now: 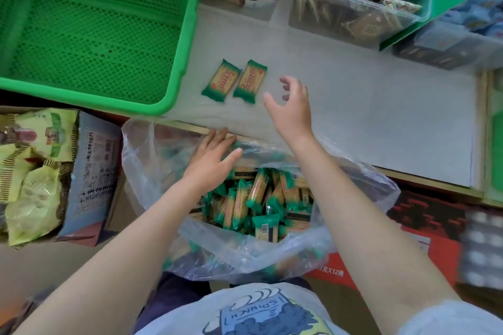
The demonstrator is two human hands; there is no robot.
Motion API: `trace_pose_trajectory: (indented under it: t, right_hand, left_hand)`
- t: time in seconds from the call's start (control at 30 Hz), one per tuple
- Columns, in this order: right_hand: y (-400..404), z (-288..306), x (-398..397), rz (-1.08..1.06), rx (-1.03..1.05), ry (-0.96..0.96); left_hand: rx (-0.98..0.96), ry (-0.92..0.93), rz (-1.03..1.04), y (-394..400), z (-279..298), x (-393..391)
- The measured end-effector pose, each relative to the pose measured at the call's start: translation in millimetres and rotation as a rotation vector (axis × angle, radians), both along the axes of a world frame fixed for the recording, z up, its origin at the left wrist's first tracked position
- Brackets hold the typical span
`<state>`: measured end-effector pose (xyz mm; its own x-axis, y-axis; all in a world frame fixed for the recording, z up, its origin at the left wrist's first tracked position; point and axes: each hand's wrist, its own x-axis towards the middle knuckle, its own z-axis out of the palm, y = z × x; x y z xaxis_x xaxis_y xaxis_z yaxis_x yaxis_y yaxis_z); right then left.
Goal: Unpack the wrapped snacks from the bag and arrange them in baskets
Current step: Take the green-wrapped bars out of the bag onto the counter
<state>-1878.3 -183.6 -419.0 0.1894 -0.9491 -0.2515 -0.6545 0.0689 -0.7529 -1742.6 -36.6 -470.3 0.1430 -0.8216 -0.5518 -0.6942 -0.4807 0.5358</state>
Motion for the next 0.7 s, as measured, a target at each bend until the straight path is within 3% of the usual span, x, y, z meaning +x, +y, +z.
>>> trace_pose_trajectory:
  t: [0.13, 0.3, 0.4, 0.53, 0.7]
  right_hand:
    - [78, 30, -50, 0.079, 0.081, -0.013]
    - [142, 7, -84, 0.152, 0.335, 0.163]
    - [162, -6, -73, 0.27, 0.324, 0.291]
    - [172, -23, -62, 0.502, 0.16, 0.652]
    - [175, -21, -67, 0.338, 0.047, 0.565]
  left_hand:
    - [0.02, -0.065, -0.069, -2, 13, 1]
    - [-0.333, -0.057, 0.026, 36, 54, -19]
    - [-0.091, 0.119, 0.113, 63, 60, -30]
    - [0.071, 0.244, 0.195, 82, 55, -27]
    - [0.077, 0.288, 0.25, 84, 64, -15]
